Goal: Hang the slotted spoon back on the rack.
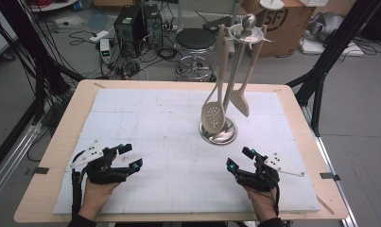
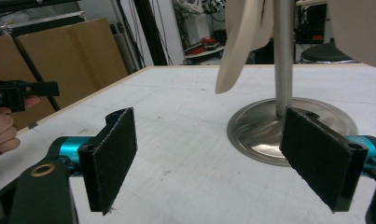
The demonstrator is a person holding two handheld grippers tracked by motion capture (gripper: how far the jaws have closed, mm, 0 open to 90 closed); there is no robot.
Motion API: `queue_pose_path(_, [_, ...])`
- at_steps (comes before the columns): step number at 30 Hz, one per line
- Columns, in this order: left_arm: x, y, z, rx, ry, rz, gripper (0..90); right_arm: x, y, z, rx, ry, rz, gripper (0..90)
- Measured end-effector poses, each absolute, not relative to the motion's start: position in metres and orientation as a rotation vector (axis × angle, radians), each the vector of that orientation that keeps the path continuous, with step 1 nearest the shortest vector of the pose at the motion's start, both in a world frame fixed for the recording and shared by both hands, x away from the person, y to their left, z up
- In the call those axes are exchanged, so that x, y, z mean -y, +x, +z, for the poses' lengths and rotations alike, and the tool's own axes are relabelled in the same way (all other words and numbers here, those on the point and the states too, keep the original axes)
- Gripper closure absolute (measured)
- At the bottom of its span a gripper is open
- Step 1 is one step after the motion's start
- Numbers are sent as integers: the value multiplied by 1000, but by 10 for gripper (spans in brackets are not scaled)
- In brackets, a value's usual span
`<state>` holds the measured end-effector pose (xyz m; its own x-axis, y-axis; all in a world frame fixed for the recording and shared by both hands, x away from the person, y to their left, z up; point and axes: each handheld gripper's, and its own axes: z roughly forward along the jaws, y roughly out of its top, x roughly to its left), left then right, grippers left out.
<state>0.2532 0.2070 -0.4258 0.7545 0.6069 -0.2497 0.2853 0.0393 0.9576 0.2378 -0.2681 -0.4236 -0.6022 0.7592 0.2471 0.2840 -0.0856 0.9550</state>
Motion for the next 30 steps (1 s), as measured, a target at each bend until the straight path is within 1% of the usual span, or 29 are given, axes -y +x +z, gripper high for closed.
queue_pose_path(8, [-217, 245, -432, -802, 1525, 350, 225, 260, 245, -423, -1840, 1105, 1739, 178])
queue_pose_path(10, [-217, 242, -432, -808, 1528, 383, 223, 259, 246, -423, -1841, 1105, 1737, 178])
queue_pose_path(13, [-215, 240, -433, -816, 1539, 397, 222, 258, 247, -423, -1844, 1116, 1736, 177])
queue_pose_path(15, [-214, 239, -435, -823, 1534, 383, 221, 257, 247, -423, -1852, 1115, 1734, 177])
queue_pose_path(18, [-214, 239, -437, -827, 1538, 404, 221, 256, 247, -424, -1860, 1115, 1726, 178])
queue_pose_path(30, [-216, 238, -436, -823, 1518, 397, 221, 255, 248, -425, -1867, 1125, 1723, 177])
